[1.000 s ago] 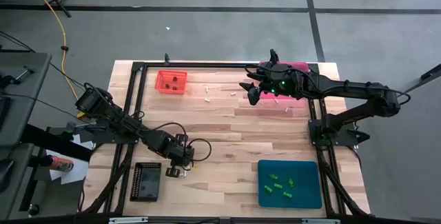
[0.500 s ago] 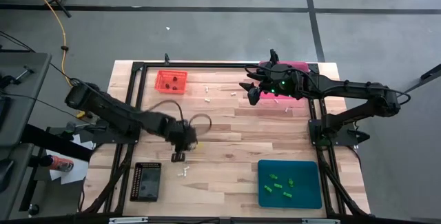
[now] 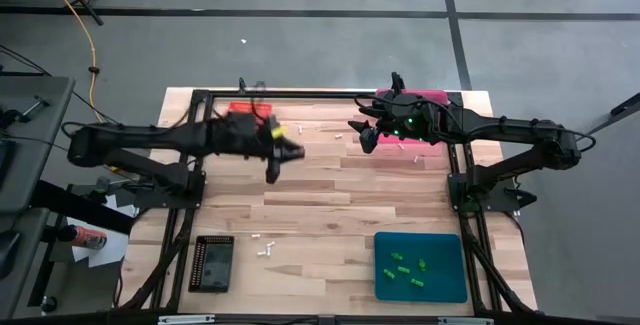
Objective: Sort Halloween decoration
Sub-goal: Put the black skull toy into the orange bin
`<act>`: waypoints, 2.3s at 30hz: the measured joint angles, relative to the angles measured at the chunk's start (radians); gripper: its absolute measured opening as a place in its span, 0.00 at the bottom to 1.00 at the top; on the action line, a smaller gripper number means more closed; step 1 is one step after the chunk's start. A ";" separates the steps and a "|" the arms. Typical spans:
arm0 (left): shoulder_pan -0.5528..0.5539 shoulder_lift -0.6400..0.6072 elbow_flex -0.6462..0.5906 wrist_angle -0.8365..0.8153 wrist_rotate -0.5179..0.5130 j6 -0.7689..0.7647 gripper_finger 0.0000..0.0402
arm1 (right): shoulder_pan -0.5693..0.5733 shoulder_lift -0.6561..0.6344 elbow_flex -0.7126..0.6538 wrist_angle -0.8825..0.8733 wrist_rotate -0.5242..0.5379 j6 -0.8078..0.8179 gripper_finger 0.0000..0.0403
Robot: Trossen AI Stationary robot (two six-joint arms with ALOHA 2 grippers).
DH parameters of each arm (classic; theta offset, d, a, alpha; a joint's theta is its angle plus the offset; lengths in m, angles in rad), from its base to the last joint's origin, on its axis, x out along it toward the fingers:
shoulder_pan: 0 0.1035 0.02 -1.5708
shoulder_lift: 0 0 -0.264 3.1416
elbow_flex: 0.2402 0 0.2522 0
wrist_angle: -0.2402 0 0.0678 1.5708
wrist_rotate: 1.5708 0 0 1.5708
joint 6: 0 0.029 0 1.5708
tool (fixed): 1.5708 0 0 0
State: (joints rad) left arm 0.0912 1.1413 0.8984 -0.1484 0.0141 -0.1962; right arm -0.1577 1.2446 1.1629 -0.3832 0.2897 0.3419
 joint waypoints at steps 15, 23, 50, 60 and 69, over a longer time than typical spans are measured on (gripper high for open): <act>0.067 -0.049 0.119 0.225 0.001 0.085 0.16 | 0.000 0.000 0.000 0.069 -0.105 0.070 0.62; 0.067 -0.049 0.119 0.221 0.001 0.105 0.16 | 0.000 0.000 0.000 0.131 -0.193 0.043 0.62; 0.678 0.176 0.187 -0.598 -0.227 -0.127 0.16 | 0.000 0.000 0.000 0.131 -0.142 0.069 0.62; 0.688 0.297 -0.036 -0.562 -0.231 -0.306 0.16 | 0.000 0.000 0.000 0.129 -0.142 0.069 0.62; 0.688 0.295 -0.128 -0.420 -0.241 -0.367 0.16 | 0.000 0.000 0.000 0.129 -0.142 0.069 0.62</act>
State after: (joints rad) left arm 0.7788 1.4366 0.7703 -0.5681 -0.2267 -0.5631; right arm -0.1574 1.2446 1.1629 -0.2539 0.1479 0.4110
